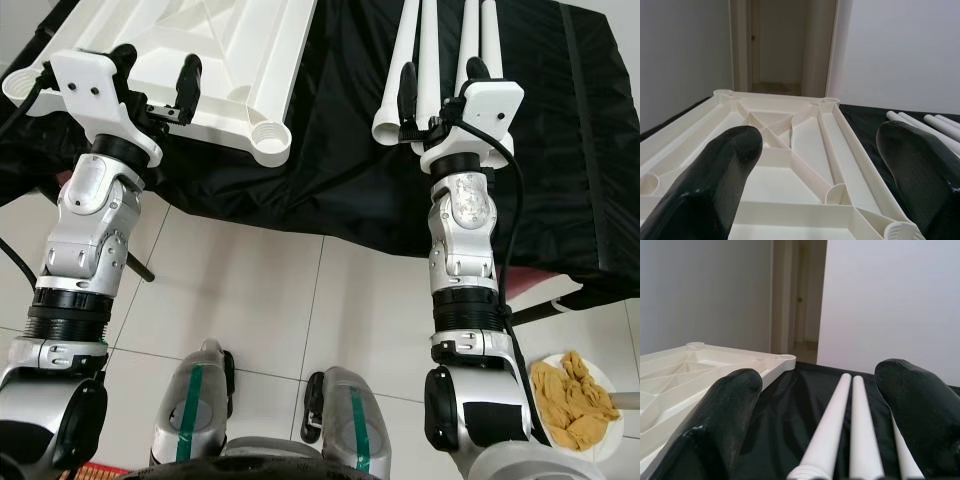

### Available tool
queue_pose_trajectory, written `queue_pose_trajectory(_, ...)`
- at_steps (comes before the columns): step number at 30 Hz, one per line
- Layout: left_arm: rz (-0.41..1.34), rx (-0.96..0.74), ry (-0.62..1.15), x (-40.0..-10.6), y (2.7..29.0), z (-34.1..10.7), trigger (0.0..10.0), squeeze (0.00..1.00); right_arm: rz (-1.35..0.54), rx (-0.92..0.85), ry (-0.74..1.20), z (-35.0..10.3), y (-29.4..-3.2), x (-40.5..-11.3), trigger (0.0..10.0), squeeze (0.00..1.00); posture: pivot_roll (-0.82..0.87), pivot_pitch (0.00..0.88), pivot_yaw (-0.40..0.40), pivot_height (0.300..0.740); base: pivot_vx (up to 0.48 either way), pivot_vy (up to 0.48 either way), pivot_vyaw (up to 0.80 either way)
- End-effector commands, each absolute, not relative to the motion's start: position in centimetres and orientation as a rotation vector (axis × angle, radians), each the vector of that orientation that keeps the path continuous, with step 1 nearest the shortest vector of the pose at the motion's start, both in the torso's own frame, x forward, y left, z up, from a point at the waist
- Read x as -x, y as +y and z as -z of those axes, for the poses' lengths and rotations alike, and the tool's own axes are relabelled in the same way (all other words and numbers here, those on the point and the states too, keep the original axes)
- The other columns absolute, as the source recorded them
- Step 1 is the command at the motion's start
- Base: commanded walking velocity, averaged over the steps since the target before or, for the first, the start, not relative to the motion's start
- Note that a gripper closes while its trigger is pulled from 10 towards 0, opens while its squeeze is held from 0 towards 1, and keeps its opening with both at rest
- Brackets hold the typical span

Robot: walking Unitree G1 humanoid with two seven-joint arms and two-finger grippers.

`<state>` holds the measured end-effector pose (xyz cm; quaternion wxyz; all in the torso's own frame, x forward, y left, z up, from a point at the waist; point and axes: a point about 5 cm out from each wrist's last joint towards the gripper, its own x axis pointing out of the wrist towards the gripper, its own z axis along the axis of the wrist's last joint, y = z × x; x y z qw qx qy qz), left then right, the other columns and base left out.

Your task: Building children table

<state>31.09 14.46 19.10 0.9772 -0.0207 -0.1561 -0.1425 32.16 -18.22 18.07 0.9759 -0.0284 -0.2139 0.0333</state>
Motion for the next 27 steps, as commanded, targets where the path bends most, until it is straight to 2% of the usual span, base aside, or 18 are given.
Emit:
queue_pose_trajectory(1, 0.201, 0.068, -0.291, -31.1, 15.1, -18.9, 10.0, 0.00, -0.073, 0.054, -0.430, -18.0, -18.2, -32.0, 10.0, 0.00, 0.11, 0.016, -0.056, 0.740, 0.000, 0.000, 0.00)
queue_pose_trajectory(9, 0.171, 0.066, -0.282, -30.4, 15.7, -17.9, 10.0, 0.00, -0.083, 0.035, -0.413, -16.9, -18.2, -31.0, 10.0, 0.00, 0.09, 0.004, -0.050, 0.740, 0.000, 0.000, 0.00)
queue_pose_trajectory(21, 0.199, 0.053, -0.292, -30.7, 15.1, -18.4, 10.0, 0.00, -0.090, 0.037, -0.433, -17.5, -17.9, -31.2, 10.0, 0.00, 0.09, 0.000, -0.052, 0.740, 0.000, 0.000, 0.00)
queue_pose_trajectory(27, 0.191, 0.080, -0.271, -30.5, 15.6, -17.9, 10.0, 0.00, -0.063, 0.004, -0.355, -15.9, -18.4, -31.1, 10.0, 0.00, 0.09, 0.007, -0.058, 0.740, 0.000, 0.000, 0.00)
